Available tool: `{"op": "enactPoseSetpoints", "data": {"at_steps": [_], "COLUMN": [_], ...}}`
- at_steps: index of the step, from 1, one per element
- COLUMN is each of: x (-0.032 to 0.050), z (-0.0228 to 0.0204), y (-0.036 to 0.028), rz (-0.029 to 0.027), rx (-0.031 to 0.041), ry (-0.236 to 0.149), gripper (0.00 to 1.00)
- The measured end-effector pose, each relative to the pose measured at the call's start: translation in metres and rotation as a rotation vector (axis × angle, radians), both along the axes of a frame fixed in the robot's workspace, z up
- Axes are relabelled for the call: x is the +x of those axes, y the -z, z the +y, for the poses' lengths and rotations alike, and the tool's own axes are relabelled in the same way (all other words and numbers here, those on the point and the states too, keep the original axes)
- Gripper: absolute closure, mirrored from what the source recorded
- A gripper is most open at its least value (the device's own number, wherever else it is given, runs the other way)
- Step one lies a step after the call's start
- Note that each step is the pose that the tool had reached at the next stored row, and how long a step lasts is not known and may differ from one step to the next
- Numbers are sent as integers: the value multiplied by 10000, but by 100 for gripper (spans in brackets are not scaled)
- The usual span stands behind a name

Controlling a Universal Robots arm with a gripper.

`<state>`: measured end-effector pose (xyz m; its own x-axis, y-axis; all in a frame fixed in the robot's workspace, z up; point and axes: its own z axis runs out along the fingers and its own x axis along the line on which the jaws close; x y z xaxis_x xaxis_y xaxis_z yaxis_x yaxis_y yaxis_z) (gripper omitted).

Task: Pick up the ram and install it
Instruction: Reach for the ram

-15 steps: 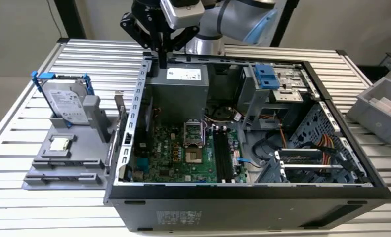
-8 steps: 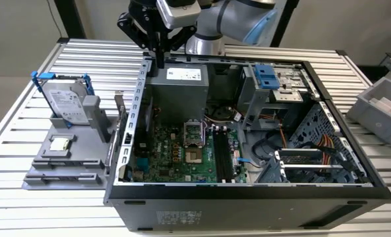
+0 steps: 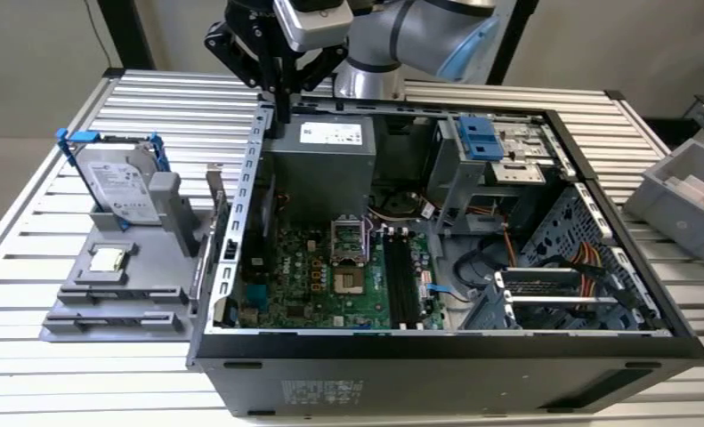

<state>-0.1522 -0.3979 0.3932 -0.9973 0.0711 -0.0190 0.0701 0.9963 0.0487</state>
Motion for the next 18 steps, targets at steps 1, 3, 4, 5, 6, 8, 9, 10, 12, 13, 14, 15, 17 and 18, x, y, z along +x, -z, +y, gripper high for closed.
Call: {"op": "enactPoseSetpoints", "data": {"at_steps": [1, 3, 4, 5, 6, 8, 9, 10, 12, 13, 14, 15, 17, 18], "x": [-4, -13, -17, -23, -28, -40, -46, -53, -67, -73, -80, -86, -98, -105], "z": [1, 3, 4, 5, 5, 7, 9, 10, 11, 12, 14, 15, 17, 18], "y": [0, 0, 0, 0, 0, 0, 0, 0, 0, 0, 0, 0, 0, 0], "rz": [0, 0, 0, 0, 0, 0, 0, 0, 0, 1, 0, 1, 2, 3], "rx": [0, 0, -1, 0, 0, 0, 0, 0, 0, 0, 0, 0, 0, 0], "ry": [-5, -31, -41, -45, -50, -58, -61, -63, -68, -69, -70, -72, -74, -74], "gripper": [100, 100, 100, 100, 100, 100, 100, 100, 100, 100, 100, 100, 100, 100]}}
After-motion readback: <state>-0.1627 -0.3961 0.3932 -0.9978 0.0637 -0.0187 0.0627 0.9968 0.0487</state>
